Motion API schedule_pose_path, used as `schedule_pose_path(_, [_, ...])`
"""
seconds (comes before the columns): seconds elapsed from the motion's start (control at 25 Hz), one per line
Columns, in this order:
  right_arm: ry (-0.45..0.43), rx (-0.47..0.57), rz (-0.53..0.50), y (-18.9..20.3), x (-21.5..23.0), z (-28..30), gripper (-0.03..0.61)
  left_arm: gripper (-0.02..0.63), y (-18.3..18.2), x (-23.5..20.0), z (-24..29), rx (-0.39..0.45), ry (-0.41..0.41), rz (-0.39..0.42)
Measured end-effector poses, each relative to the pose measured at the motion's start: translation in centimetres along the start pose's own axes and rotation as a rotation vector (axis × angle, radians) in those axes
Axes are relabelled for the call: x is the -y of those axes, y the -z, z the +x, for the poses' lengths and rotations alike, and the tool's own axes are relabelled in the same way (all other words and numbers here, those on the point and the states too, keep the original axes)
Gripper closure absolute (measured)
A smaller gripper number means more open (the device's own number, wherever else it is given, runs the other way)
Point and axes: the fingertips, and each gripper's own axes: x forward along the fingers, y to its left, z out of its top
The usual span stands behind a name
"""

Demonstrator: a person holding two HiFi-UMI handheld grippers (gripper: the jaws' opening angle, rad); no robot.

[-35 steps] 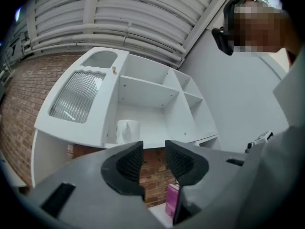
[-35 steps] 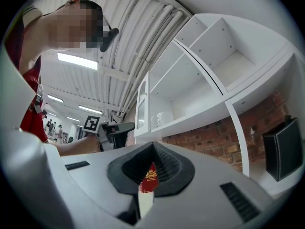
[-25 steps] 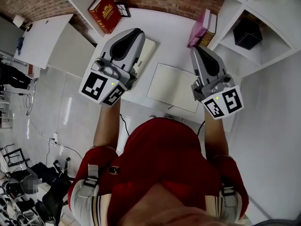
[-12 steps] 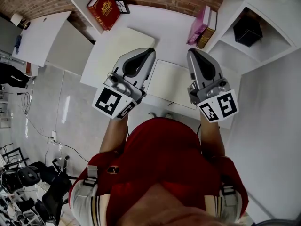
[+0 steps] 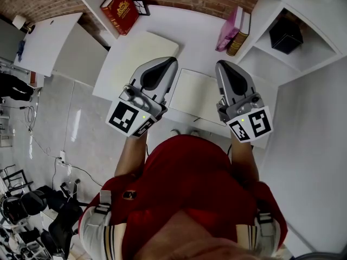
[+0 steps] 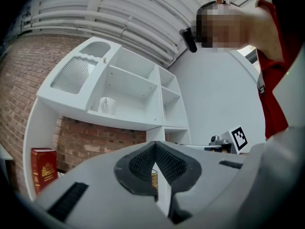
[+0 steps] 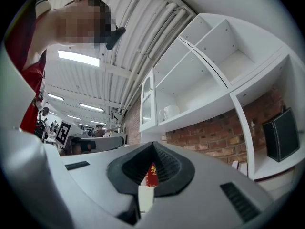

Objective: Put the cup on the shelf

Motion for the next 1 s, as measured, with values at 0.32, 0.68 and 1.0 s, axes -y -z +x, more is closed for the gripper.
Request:
schedule_pose_path(0.32, [-0.001, -0.006, -0.014, -0.11, -0.18, -0.04, 0.581, 0.607, 0.19, 0.28, 0.18, -0.001, 0.016, -0.008])
schedule_pose_path(0.68, [0.002, -0.013, -0.021, -0.10, -0.09, -0.29, 0.581, 0.607, 0.36, 0.71, 0.49, -0.007, 0.028, -0.007])
schedule_pose_path(1.0, [0.004, -0.010, -0.024, -0.31, -0.11, -0.68, 0.581, 0.607, 0.35, 1.00, 0.49, -0.007, 0.031, -0.009])
